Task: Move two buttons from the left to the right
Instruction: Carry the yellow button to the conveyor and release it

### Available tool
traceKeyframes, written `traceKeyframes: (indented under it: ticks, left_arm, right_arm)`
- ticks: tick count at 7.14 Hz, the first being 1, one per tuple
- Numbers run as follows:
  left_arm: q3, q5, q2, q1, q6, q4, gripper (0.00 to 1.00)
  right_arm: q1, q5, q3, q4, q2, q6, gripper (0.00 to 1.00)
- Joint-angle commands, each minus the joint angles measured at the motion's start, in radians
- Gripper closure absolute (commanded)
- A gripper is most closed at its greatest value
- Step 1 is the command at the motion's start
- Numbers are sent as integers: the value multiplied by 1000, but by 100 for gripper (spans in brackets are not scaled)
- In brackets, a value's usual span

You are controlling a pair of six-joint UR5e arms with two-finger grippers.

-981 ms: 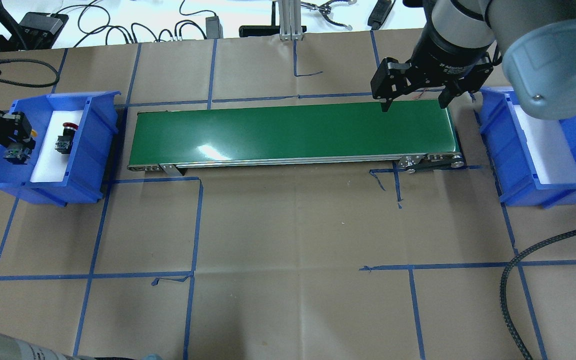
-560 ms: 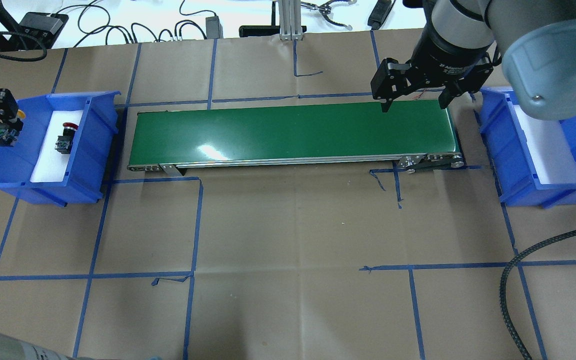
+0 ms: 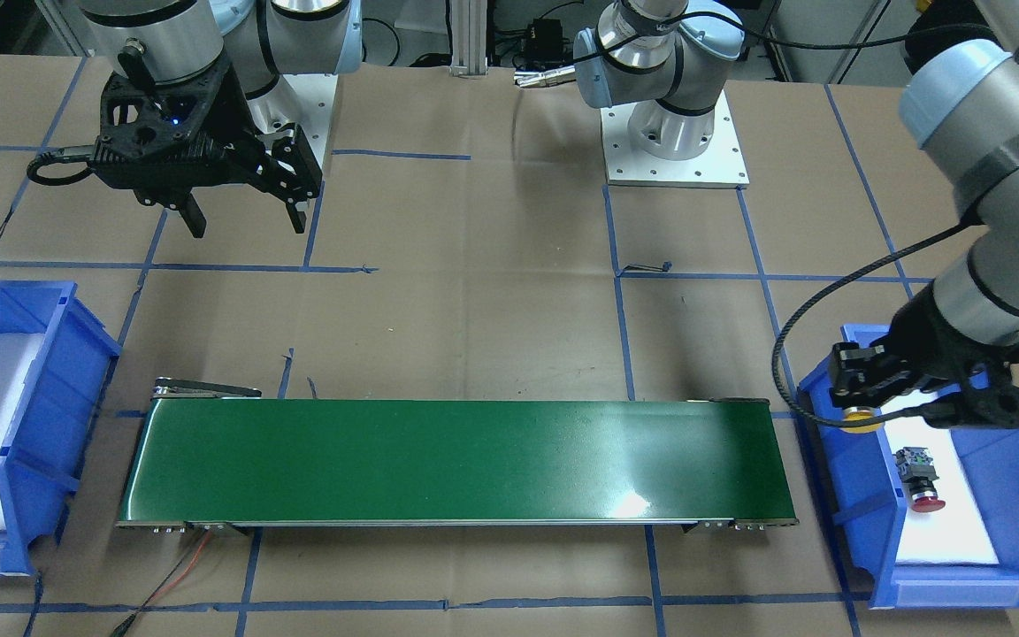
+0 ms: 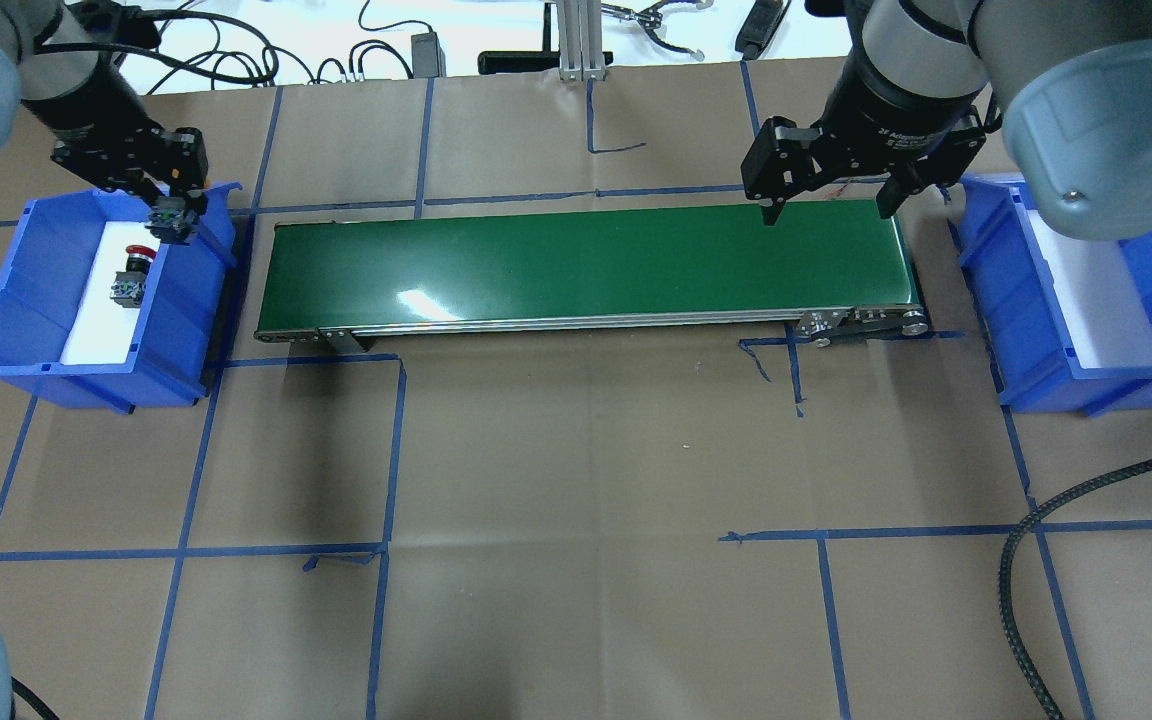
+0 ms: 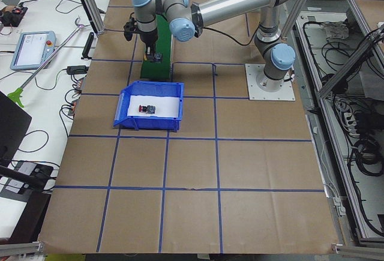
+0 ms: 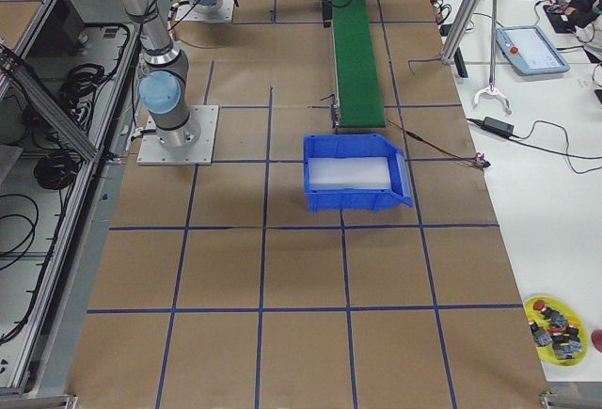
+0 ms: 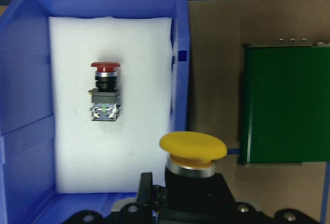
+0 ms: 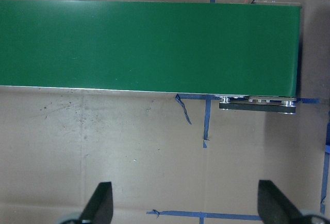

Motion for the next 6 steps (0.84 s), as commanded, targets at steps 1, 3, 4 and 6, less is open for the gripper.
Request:
traceKeyframes:
  ticks: [1,3,4,6]
  left_arm:
    - [-27,1,-37,-160,-217,51,89]
    - [-82,4,-118,-196,-255,237,89]
    - [-123,4,-138,-196,-258,295,89]
    - [-165,4,-152,-196,-270,353,83]
  right_arm:
    - [0,1,-1,0,0,0,0]
    - [0,1,-1,0,0,0,0]
    - [0,3,0,0,0,0,0]
    - [0,1,-1,0,0,0,0]
